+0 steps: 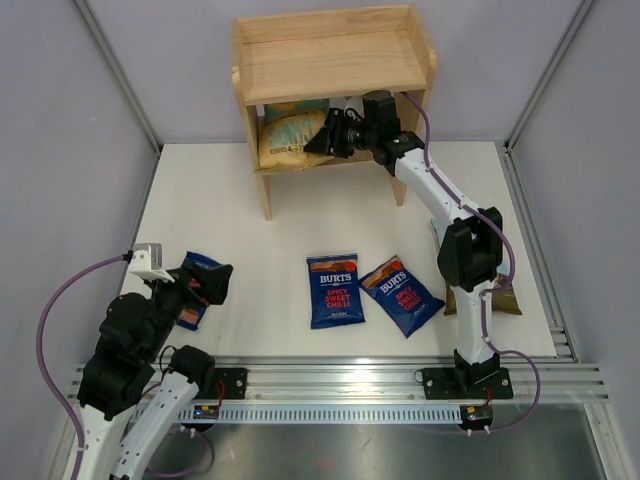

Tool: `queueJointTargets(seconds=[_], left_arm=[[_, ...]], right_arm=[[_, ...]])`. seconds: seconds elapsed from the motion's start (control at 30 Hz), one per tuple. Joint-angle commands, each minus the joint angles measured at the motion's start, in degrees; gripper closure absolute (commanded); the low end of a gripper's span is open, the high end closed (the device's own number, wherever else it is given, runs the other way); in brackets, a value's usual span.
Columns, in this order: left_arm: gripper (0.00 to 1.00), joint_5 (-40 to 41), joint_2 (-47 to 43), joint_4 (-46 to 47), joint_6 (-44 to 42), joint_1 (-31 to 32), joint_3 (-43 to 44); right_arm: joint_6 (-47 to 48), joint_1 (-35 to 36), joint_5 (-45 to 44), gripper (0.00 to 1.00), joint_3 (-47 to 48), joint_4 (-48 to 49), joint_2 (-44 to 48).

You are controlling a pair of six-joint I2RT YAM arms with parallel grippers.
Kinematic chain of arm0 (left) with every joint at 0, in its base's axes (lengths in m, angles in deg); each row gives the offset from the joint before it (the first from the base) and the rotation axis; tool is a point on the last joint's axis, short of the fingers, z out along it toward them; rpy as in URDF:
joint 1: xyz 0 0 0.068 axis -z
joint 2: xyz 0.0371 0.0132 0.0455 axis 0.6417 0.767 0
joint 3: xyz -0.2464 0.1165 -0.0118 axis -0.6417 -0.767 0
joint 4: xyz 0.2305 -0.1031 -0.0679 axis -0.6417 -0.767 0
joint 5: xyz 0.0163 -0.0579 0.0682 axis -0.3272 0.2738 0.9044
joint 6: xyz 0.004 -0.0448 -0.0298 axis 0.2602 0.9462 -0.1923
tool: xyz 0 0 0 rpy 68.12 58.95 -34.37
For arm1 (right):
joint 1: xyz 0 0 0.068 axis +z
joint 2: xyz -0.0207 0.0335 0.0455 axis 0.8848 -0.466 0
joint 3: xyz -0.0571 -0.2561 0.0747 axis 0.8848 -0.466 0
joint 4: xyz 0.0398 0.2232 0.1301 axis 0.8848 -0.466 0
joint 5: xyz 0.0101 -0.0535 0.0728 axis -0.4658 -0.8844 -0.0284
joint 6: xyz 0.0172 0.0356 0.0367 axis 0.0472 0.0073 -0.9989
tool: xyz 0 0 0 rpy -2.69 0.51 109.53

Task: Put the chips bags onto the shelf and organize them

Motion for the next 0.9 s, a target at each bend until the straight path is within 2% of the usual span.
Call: queueJointTargets(seconds=[0.0,0.1,0.17,0.3,0.33,0.37,0.6,0.77,0.87], left_arm=[[0.01,-1.6,0.9,3.2,-1.2,0.1,-0.3],[0.01,-1.8,0.8,3.3,-1.3,0.1,-0.3],[0.01,-2.0,0.8,3.3,-1.3,0.1,-0.3],[0.01,-2.1,0.7,3.4,-1.4,0.1,-0.3],[0.01,-2.1,0.7,3.4,-1.4,0.1,-0.3],[0.01,-2.2,0.7,3.4,-1.4,0.1,-0.3],[0.01,-2.3,0.4,3.5,-1.4,0.2,-0.3],[0.01,-2.4,0.5,3.5,-1.4,0.2,-0.4],[0.01,-2.4,0.5,3.6,-1.4,0.3,-0.4]], right_arm=[[1.7,2.2,5.3,0.56,-1.9,9.3,1.3],[1.0,2.2,6.0,0.57,-2.8,10.8,1.3],[1.0,2.1,5.4,0.54,-2.4,9.8,1.2],[1.5,2.1,0.5,0.45,-4.1,7.9,2.9],[1.7,2.1,-1.3,0.41,-4.7,7.8,4.1],[1.9,2.1,-2.8,0.31,-5.2,6.7,4.7],[3.0,2.1,-16.3,0.31,-6.1,-0.2,8.4],[3.2,2.1,-21.0,0.32,-7.4,-2.2,10.7],[4.1,2.1,-23.5,0.36,-8.1,-2.7,11.8]])
